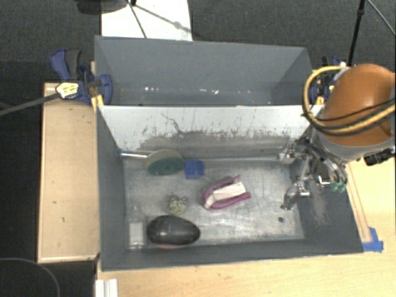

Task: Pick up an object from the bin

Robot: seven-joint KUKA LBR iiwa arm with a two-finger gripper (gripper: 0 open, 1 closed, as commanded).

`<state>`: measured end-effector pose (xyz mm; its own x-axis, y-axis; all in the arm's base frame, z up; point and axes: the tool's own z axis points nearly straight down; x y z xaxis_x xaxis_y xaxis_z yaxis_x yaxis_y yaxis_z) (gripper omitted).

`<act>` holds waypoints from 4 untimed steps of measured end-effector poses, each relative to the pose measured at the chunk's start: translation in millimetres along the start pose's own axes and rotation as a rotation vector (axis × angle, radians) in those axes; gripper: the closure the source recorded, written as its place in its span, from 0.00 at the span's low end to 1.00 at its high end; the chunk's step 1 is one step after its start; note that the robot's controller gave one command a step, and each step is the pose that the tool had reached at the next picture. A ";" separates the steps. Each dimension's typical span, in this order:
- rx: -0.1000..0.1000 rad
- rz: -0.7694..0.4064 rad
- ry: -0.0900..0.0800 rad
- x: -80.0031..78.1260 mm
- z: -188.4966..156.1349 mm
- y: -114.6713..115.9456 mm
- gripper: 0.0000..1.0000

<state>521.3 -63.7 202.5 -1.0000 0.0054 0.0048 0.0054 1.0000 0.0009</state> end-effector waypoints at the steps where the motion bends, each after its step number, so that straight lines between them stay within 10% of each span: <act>1: 0.000 -0.040 -0.009 -40.2 132.1 116.2 0.00; 4: 0.001 -0.220 -0.007 -60.8 127.9 87.3 0.00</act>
Offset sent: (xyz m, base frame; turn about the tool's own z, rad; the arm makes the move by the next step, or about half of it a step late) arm 0.0382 0.1129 -0.1325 -0.0351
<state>581.9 23.3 74.4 -0.9771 -0.2129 -0.0025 -0.2129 0.9771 0.0000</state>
